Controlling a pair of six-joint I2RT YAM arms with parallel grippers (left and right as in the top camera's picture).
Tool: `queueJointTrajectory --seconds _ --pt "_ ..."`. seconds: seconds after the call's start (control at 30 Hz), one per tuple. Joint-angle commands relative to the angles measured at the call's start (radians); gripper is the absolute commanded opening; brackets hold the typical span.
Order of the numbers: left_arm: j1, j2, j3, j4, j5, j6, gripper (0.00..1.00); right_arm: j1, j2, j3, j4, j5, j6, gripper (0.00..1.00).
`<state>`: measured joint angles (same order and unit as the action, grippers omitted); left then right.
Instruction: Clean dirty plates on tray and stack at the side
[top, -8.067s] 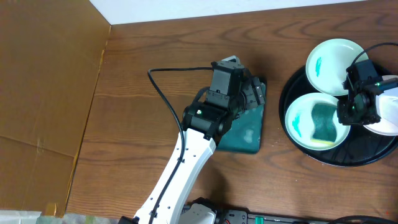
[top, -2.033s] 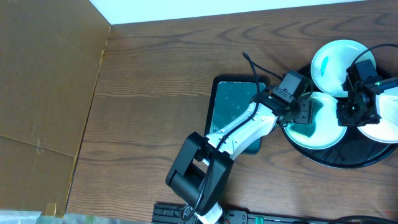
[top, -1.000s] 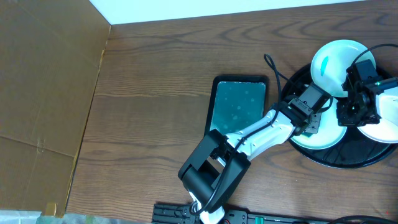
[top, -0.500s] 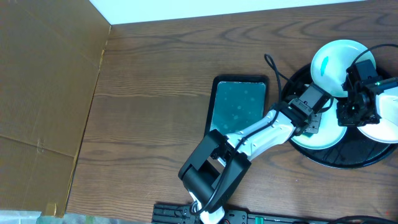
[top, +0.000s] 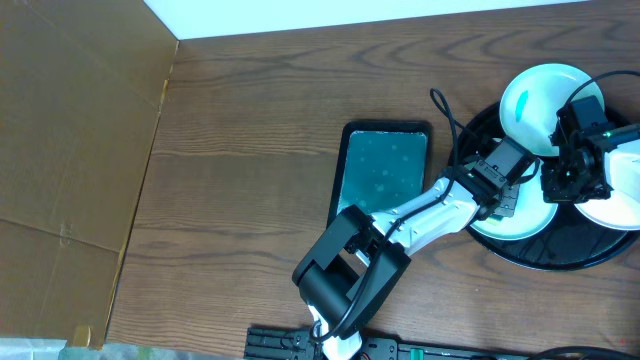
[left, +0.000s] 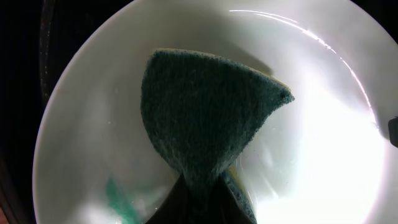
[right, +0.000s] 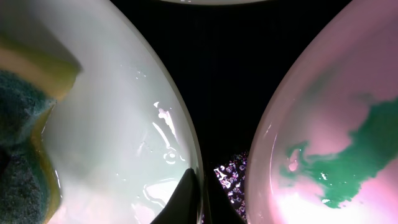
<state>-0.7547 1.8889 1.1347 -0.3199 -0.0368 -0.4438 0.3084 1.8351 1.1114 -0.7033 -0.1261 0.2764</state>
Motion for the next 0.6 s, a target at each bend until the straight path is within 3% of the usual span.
queueJointTrajectory --seconds 0.0,0.23,0.57 --pt "-0.002 0.043 -0.018 -0.023 -0.021 0.006 0.07 0.008 0.004 0.005 -0.007 0.017 -0.013 0.02" --pt "0.04 0.02 -0.018 -0.09 -0.249 -0.002 0.07 0.008 0.004 0.005 -0.008 0.021 -0.013 0.02" --pt "0.136 -0.044 -0.018 -0.093 -0.264 -0.002 0.07 0.008 0.004 0.005 -0.008 0.024 -0.02 0.02"
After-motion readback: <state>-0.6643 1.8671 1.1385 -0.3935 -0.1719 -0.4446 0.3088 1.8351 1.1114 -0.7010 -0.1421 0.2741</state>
